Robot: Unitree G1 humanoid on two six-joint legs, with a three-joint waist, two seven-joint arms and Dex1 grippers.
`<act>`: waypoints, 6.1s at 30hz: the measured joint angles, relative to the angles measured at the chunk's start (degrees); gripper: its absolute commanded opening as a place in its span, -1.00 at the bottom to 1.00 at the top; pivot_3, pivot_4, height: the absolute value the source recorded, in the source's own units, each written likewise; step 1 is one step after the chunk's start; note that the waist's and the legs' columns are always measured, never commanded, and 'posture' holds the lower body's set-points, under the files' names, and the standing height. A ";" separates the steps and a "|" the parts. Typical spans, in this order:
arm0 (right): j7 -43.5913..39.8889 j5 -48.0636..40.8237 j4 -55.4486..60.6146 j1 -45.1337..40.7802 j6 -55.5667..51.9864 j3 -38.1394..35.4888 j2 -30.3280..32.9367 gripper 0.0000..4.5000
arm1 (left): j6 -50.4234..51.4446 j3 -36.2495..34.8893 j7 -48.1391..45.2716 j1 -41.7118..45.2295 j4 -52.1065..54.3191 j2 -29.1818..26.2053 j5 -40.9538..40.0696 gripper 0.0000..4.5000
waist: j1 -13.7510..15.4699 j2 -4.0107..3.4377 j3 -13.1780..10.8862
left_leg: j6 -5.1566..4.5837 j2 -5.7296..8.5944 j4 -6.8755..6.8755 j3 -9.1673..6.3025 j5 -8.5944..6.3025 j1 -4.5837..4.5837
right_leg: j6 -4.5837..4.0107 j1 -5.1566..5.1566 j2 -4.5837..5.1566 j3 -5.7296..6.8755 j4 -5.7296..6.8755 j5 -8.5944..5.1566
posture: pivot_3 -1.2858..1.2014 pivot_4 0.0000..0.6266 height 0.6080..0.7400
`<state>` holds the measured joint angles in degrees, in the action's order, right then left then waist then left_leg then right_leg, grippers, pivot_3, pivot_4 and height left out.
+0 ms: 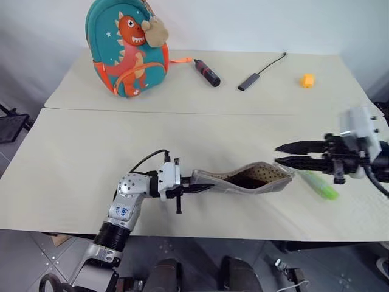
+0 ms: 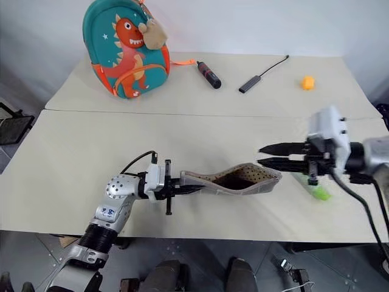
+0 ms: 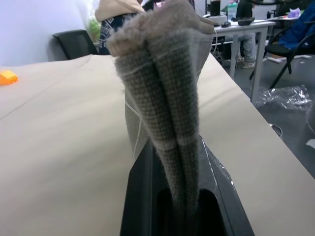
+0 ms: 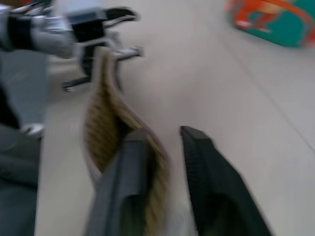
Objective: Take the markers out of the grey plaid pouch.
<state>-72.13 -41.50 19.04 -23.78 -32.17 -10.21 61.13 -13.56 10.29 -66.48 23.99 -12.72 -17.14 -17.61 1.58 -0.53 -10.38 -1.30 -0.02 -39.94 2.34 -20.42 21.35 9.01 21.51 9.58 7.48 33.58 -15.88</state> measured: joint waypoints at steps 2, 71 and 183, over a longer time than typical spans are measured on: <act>-0.46 0.34 0.79 -1.42 -0.58 3.23 -0.08 -0.98 | -0.31 0.04 0.08 0.08 -0.44 0.41 0.06 -1.00 | 0.10 0.01 0.00 | -0.01 0.03 -0.01 -0.05 -0.01 0.07 | 0.00 0.00 0.00 0.06 -0.04 0.00 | 0.03 -0.52 1.00; -4.34 50.69 -10.60 -18.64 15.09 37.84 -16.68 -0.76 | 1.18 0.64 2.57 -0.87 0.58 0.37 1.66 -1.00 | -1.30 0.05 0.02 | -0.01 0.05 -0.05 0.02 0.00 -0.02 | 0.00 -0.02 -0.02 0.04 0.11 0.00 | 0.03 -0.52 1.00; -1.97 12.12 -22.21 17.37 37.03 -1.36 -22.16 1.00 | 18.88 -35.03 5.57 -33.13 18.38 -33.73 -11.30 0.80 | -1.45 0.16 -0.31 | 0.34 -0.61 0.77 1.75 -0.25 -0.18 | -0.48 0.98 -0.48 -0.64 0.31 -0.27 | 0.03 -0.52 1.00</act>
<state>-74.10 -29.38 -3.17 -6.41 4.86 -11.57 38.97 5.32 -24.74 -60.90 -9.13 5.66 -50.87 -28.91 0.13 -0.37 -10.68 -0.97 -0.63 -39.17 4.09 -20.67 21.18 8.52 22.49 9.10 6.84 33.90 -16.15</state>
